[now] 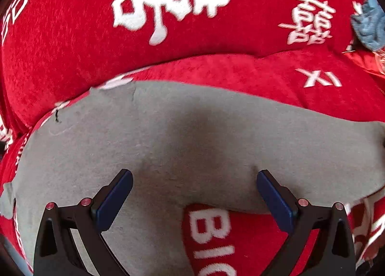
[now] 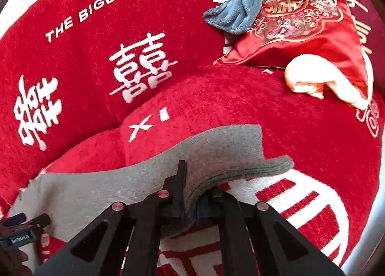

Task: Fold small clothes
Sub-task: 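Close the right gripper on the grey sleeve cuff, then carry the sleeve with the right gripper across the sweater body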

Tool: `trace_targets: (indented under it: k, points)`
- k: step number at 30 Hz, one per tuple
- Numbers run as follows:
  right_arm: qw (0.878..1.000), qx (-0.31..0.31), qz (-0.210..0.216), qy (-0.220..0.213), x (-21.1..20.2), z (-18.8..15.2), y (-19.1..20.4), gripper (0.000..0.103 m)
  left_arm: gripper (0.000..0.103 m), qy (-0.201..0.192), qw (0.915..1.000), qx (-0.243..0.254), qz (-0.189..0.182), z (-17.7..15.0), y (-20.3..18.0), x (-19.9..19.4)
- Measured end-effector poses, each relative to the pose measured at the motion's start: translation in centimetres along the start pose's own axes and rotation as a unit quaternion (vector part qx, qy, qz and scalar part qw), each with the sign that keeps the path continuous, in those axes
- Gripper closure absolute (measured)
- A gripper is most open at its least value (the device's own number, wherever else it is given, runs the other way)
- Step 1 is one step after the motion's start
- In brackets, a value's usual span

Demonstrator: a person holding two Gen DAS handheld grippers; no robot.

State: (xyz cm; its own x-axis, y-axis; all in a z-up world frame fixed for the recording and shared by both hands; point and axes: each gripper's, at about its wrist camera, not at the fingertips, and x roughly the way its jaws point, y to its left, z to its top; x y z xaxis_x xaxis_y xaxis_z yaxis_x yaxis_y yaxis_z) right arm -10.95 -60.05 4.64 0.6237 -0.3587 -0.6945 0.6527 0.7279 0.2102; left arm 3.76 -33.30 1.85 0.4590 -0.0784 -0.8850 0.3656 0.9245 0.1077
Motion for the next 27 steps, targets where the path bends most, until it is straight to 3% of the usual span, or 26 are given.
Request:
trace_targets:
  k: [2, 8, 15, 27]
  points:
    - [1.000, 0.005, -0.002, 0.010, 0.5, 0.1, 0.1, 0.097, 0.000, 0.021, 0.9998, 0.003, -0.003, -0.1, 0.4, 1.0]
    - [1.000, -0.001, 0.012, -0.009, -1.7, 0.7, 0.9, 0.097, 0.000, -0.007, 0.9995, -0.007, -0.031, -0.7, 2.5, -1.2]
    - [0.999, -0.020, 0.028, -0.031, -4.5, 2.0, 4.5, 0.097, 0.000, -0.010, 0.9977, -0.060, -0.030, -2.3, 8.6, -2.2]
    - [0.992, -0.096, 0.063, -0.047, -8.7, 1.3, 16.0, 0.097, 0.000, -0.003, 0.9943, -0.098, -0.040, -5.9, 15.1, -2.7]
